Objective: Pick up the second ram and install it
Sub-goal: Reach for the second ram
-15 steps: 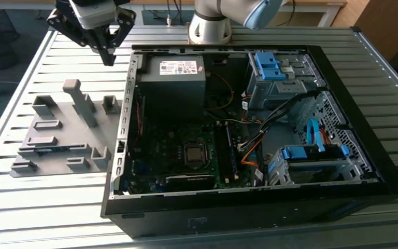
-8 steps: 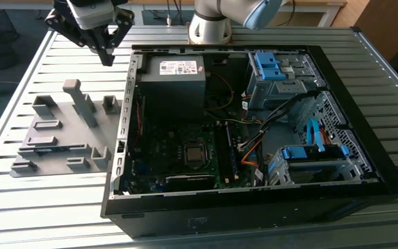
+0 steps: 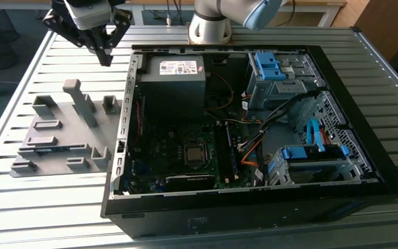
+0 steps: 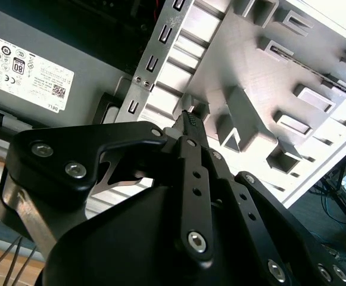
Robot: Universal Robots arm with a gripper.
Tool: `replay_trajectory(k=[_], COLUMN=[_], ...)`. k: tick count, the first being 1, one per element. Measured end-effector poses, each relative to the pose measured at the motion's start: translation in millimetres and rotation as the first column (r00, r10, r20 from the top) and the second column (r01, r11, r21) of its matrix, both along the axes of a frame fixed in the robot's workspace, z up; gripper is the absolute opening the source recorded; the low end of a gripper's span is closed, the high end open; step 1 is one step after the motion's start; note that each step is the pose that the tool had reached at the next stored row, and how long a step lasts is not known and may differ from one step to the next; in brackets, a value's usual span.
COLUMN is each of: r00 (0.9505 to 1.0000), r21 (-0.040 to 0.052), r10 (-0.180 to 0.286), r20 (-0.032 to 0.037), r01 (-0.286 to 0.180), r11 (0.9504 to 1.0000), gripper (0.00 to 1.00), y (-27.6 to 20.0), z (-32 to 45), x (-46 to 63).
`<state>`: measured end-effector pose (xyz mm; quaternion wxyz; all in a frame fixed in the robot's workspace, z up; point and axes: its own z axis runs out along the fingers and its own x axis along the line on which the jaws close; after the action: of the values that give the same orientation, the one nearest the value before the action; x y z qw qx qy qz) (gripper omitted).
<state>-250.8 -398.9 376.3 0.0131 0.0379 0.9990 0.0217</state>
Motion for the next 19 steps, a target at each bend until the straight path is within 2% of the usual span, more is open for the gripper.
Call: replay_trajectory(k=[19], r00=[1.0000], r21=[-0.0001], r10=[0.000], r20=[0.0000], r01=[0.000], r11=[1.0000], gripper=[0.11], y=[0.0], z=[-1.1], x=[-9.0])
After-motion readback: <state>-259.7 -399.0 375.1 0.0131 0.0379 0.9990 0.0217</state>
